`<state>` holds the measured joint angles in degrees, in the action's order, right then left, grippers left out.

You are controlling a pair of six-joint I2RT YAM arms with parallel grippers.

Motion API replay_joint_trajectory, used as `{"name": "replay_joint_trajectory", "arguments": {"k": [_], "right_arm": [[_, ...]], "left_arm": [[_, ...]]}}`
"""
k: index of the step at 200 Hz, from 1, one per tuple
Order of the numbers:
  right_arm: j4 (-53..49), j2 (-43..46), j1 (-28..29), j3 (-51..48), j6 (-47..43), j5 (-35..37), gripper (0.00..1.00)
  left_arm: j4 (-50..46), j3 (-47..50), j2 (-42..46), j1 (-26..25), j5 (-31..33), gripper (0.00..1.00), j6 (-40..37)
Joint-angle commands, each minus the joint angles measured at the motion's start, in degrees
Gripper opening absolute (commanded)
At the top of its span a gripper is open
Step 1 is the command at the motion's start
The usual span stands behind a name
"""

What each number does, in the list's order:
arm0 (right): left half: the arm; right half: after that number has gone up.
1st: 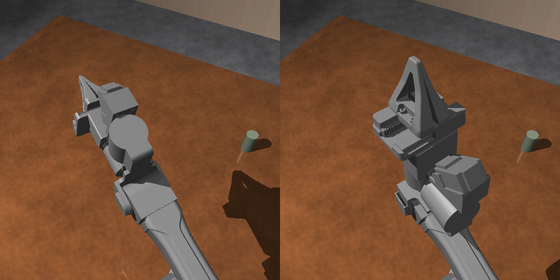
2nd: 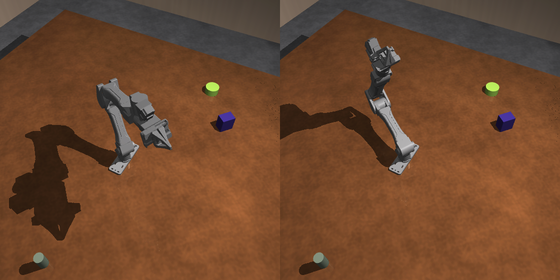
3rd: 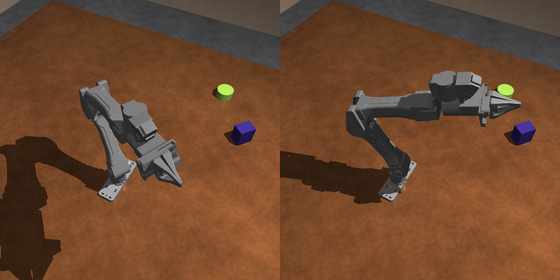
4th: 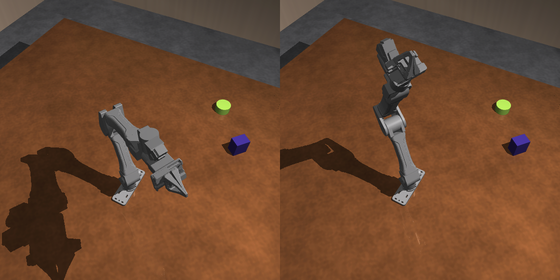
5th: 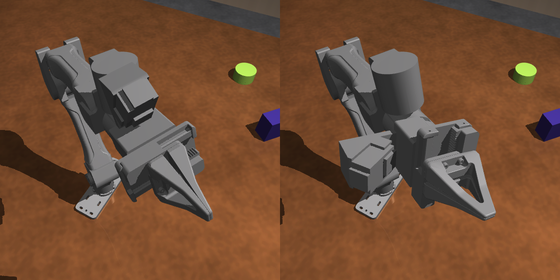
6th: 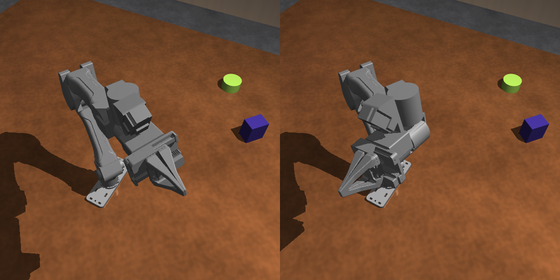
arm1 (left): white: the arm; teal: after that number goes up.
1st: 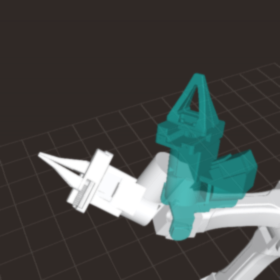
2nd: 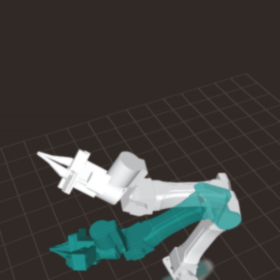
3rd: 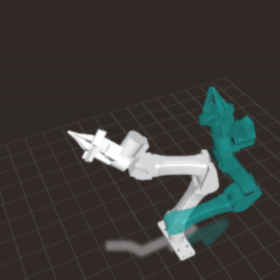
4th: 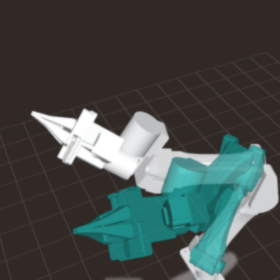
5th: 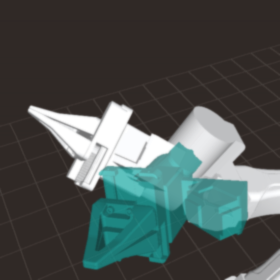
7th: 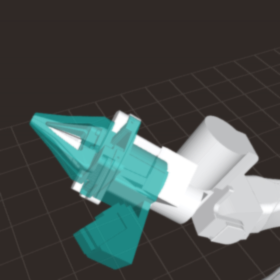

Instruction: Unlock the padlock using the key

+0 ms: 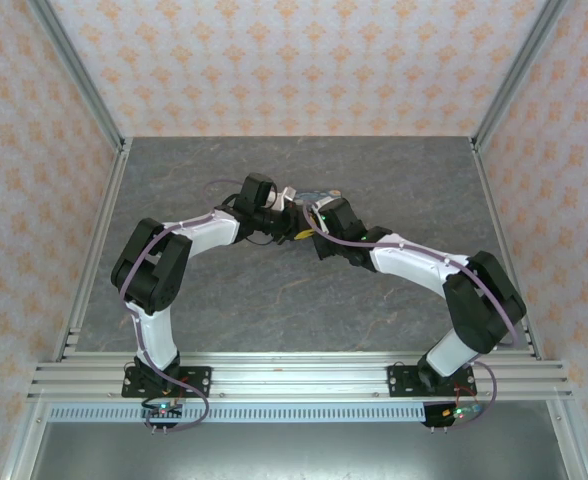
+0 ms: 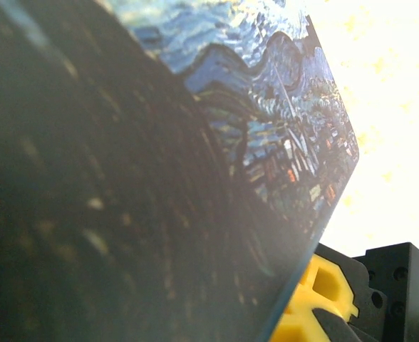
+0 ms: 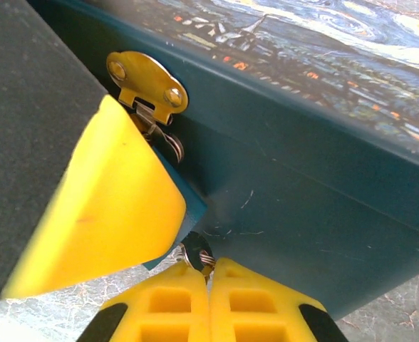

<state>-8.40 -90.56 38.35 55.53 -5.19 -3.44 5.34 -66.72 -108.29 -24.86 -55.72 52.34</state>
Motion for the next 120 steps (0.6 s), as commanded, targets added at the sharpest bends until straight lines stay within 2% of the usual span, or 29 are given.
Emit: {"name": "replay_joint_trajectory", "arguments": {"k": [1, 5, 15, 19, 40, 78, 101, 120], "right_arm": [[1.25, 0.78, -0.79, 1.58, 1.91, -2.26, 0.0], [1.32, 1.12, -0.97, 1.33, 2.01, -2.8, 0.04], [1.32, 2.26, -1.33, 0.4, 2.15, -4.36, 0.27], [1.23, 2.91, -1.49, -0.04, 2.33, -4.47, 0.32], [2.02, 7.89, -3.39, -4.0, 5.12, -6.45, 0.46], [7.6, 18.23, -6.72, -13.77, 16.4, -9.08, 0.58], [11.59, 20.93, -6.86, -18.06, 25.0, -11.53, 0.6], [16.46, 21.31, -6.83, -21.39, 32.21, -13.66, 0.61]], "left_arm": [[1.06, -1.23, -0.31, -0.43, -3.13, 0.0, -1.67], [1.04, -1.23, -0.4, -0.45, -3.07, 0.0, -1.71], [0.56, -1.23, -0.33, -0.35, -2.67, 0.0, -1.99], [0.23, -1.29, -0.33, -0.28, -2.43, 0.0, -2.19], [-1.27, -0.94, -0.28, -0.34, -1.13, 0.0, -3.24], [-4.48, 0.23, -0.75, -0.45, 1.87, 0.0, -7.39], [-5.89, 1.5, -3.29, -0.93, 3.2, 0.08, -9.83], [-4.7, 2.76, -4.29, -1.38, 4.01, 0.2, -9.89]]}}
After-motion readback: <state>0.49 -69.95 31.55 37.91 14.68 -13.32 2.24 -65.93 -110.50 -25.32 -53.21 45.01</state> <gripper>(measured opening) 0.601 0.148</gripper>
